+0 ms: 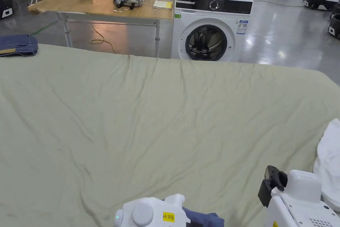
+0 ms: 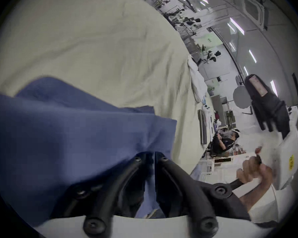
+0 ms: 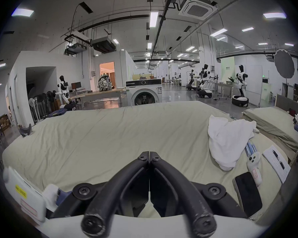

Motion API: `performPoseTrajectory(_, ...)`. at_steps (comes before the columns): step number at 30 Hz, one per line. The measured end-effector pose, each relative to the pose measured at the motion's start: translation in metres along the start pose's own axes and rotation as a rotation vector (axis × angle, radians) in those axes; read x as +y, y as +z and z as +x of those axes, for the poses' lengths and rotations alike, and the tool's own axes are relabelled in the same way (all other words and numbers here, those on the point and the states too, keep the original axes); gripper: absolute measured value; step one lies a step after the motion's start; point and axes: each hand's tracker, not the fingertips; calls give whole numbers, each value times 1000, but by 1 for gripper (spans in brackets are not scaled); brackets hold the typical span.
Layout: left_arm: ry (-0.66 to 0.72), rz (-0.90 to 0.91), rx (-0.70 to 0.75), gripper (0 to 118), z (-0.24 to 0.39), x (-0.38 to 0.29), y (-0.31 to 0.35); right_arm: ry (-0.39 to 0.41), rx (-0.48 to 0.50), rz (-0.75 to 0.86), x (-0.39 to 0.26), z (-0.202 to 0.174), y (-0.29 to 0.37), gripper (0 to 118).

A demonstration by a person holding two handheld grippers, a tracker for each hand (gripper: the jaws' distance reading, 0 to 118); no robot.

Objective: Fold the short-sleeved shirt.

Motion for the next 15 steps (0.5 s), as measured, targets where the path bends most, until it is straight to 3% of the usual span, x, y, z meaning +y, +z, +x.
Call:
performPoseTrajectory(6,-48,60,-19,0,4,-7,19,4,3,11,4,-4,-1,0)
performPoseTrajectory(9,-141,184,10,0,9,-3,50,7,7,28,6,-10,-2,0)
performPoseTrajectory(15,-416,620,355,0,37,-7,134,23,8,91,18,-33,-8,0)
